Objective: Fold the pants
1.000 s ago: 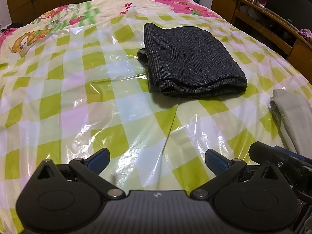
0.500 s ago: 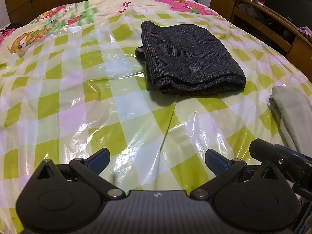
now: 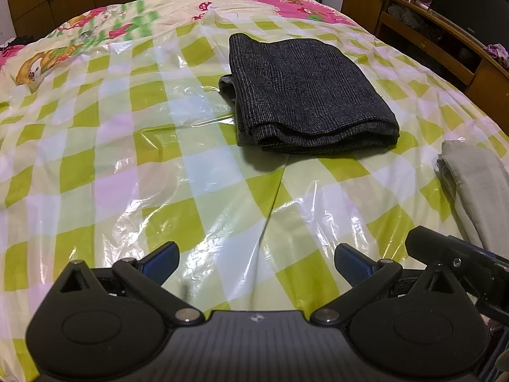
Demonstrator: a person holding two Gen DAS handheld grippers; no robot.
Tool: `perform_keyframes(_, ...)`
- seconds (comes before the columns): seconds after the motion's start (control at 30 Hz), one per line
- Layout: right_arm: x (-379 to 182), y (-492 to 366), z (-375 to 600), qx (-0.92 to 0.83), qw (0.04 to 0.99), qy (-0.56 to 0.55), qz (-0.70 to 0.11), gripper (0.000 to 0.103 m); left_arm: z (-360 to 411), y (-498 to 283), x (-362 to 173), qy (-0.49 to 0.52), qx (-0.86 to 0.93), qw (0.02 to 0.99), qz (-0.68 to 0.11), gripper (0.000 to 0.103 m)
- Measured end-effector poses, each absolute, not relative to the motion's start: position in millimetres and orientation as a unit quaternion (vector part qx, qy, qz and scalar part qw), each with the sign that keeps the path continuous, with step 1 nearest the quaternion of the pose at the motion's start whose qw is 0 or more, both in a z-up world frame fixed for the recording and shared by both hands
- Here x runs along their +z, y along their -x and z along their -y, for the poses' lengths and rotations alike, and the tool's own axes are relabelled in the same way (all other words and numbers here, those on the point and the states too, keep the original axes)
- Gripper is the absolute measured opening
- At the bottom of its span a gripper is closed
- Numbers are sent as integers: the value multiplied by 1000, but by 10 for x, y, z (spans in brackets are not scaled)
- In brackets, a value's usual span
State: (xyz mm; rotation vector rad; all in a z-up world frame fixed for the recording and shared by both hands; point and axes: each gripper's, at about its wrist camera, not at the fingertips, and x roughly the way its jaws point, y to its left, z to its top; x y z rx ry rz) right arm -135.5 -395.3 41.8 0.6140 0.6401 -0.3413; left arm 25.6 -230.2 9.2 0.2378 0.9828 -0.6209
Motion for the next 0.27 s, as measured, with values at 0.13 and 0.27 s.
perform_keyframes(0.13, 415, 1354, 3952, -164, 889, -296, -309, 71, 2300, -257, 94, -112, -293, 829, -463, 103)
perform_keyframes(0.27, 417, 1352, 3958, -164, 889, -296, -308, 71, 2301, -257, 94, -112, -292, 829, -463, 103)
